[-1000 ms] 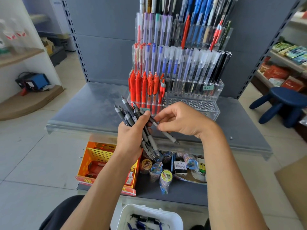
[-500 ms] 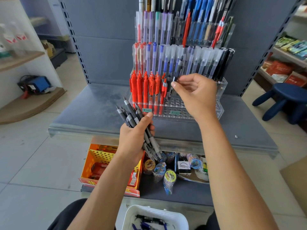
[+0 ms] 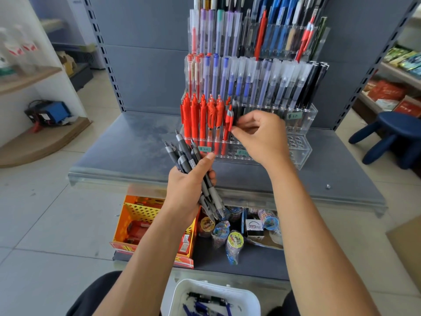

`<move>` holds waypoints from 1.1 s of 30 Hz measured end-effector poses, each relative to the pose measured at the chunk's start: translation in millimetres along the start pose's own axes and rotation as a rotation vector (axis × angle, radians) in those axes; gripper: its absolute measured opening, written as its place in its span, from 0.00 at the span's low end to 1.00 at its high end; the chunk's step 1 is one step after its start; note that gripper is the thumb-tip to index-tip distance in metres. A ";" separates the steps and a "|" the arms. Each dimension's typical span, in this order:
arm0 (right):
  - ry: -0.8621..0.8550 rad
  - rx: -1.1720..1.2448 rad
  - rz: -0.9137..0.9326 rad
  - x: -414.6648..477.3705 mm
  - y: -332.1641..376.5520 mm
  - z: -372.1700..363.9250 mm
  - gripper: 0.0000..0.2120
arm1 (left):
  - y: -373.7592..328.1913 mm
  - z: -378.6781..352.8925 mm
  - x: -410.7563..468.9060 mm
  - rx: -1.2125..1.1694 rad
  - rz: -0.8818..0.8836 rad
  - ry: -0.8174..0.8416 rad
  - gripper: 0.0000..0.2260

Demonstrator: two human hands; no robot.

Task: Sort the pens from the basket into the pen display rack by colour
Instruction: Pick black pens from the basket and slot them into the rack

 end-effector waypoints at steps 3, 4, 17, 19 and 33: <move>0.029 -0.074 -0.059 -1.3 -3.9 -4.5 0.06 | 0.5 0.4 -0.3 0.032 -0.013 0.007 0.04; 0.037 -0.088 -0.068 -1.4 -3.9 -5.3 0.06 | 0.6 0.7 -0.2 0.042 -0.017 0.007 0.04; 0.363 -0.004 -0.062 -39.0 33.5 9.5 0.09 | 7.8 -9.1 -3.3 0.114 -0.014 0.160 0.05; 0.388 0.035 -0.040 -43.3 34.3 7.5 0.07 | 10.2 -12.2 -5.7 0.123 -0.016 0.185 0.06; 0.488 0.203 -0.068 -48.2 24.2 18.0 0.07 | 18.1 -21.2 -9.1 0.198 -0.002 0.256 0.07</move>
Point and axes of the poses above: each hand's wrist, its own x-axis towards the middle knuckle, its own z-axis out of the back of the hand, y = z × x, the point moved 2 cm from there along x, towards the middle knuckle, and after that the axes turned 3 degrees about -z, right-handed, at the moved point
